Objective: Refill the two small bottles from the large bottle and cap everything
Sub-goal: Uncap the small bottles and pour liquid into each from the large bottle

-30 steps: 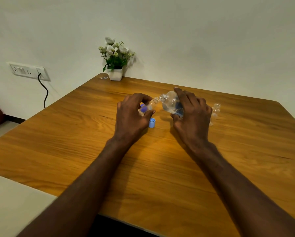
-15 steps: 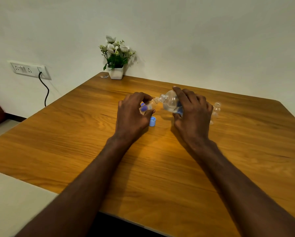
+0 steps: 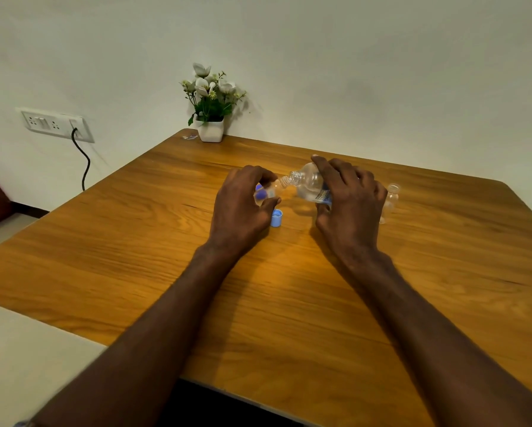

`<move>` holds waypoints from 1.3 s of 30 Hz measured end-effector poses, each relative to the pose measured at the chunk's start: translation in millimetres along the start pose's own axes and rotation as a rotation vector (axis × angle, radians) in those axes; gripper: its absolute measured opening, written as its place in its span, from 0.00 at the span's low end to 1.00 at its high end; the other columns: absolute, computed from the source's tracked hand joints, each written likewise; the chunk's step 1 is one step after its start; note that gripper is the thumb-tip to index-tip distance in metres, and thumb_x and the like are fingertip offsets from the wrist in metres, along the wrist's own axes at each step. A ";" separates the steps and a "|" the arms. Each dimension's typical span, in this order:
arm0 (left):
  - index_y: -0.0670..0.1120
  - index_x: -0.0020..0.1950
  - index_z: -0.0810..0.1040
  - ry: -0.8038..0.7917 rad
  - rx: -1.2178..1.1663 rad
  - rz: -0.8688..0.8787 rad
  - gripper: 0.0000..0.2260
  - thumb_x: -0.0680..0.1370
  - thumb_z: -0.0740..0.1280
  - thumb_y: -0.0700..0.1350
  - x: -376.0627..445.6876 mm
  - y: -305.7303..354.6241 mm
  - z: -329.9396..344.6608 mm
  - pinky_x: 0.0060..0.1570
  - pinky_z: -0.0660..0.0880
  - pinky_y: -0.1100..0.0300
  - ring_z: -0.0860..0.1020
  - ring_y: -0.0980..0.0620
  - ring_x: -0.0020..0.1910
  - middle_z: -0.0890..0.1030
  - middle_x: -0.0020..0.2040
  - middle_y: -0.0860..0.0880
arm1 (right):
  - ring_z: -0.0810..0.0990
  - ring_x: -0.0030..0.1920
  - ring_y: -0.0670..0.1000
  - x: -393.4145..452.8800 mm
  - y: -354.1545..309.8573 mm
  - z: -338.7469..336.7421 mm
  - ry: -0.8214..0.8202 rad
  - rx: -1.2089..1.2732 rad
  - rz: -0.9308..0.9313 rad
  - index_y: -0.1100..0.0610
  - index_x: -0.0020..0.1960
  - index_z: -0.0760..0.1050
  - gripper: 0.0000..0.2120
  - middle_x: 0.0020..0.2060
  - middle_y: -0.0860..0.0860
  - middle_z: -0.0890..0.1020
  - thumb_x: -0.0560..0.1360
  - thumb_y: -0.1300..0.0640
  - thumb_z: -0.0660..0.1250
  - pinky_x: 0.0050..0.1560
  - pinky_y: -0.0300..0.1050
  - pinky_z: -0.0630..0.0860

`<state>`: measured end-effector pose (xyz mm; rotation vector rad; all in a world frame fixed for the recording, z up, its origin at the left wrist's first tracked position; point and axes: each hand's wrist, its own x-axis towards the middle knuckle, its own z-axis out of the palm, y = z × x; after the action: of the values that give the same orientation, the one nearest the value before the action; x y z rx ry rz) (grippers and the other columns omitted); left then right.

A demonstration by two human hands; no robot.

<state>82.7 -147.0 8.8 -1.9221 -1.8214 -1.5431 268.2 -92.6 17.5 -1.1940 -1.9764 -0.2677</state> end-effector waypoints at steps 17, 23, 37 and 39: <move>0.45 0.57 0.82 -0.012 -0.007 0.008 0.14 0.74 0.78 0.41 0.7 2.3 -0.7 0.48 0.72 0.61 0.75 0.53 0.52 0.82 0.53 0.51 | 0.70 0.72 0.59 1.7 -1.8 -2.3 0.006 0.003 0.006 0.47 0.79 0.68 0.43 0.72 0.51 0.75 0.67 0.63 0.79 0.70 0.62 0.65; 0.45 0.57 0.82 -0.014 0.000 0.011 0.14 0.73 0.78 0.41 0.6 2.8 -1.3 0.47 0.69 0.67 0.75 0.54 0.52 0.82 0.53 0.51 | 0.69 0.72 0.58 2.0 -1.3 -2.8 0.005 -0.004 0.003 0.47 0.79 0.68 0.43 0.72 0.51 0.75 0.67 0.63 0.78 0.70 0.62 0.65; 0.45 0.57 0.82 -0.020 0.007 0.013 0.14 0.73 0.79 0.41 0.2 3.3 -0.7 0.47 0.67 0.69 0.74 0.54 0.52 0.83 0.53 0.51 | 0.68 0.73 0.58 1.1 -2.0 -3.2 -0.015 -0.002 0.012 0.46 0.79 0.67 0.44 0.73 0.51 0.74 0.67 0.63 0.78 0.71 0.62 0.63; 0.46 0.57 0.82 -0.021 0.008 0.012 0.14 0.73 0.79 0.41 0.2 2.4 -0.5 0.47 0.67 0.69 0.74 0.54 0.51 0.82 0.53 0.51 | 0.68 0.73 0.58 1.2 -1.8 -2.7 -0.015 -0.004 0.013 0.46 0.79 0.67 0.44 0.73 0.51 0.74 0.67 0.63 0.78 0.71 0.62 0.63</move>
<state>84.3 -147.9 10.6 -1.9494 -1.8187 -1.5153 267.8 -94.2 20.5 -1.2147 -1.9813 -0.2561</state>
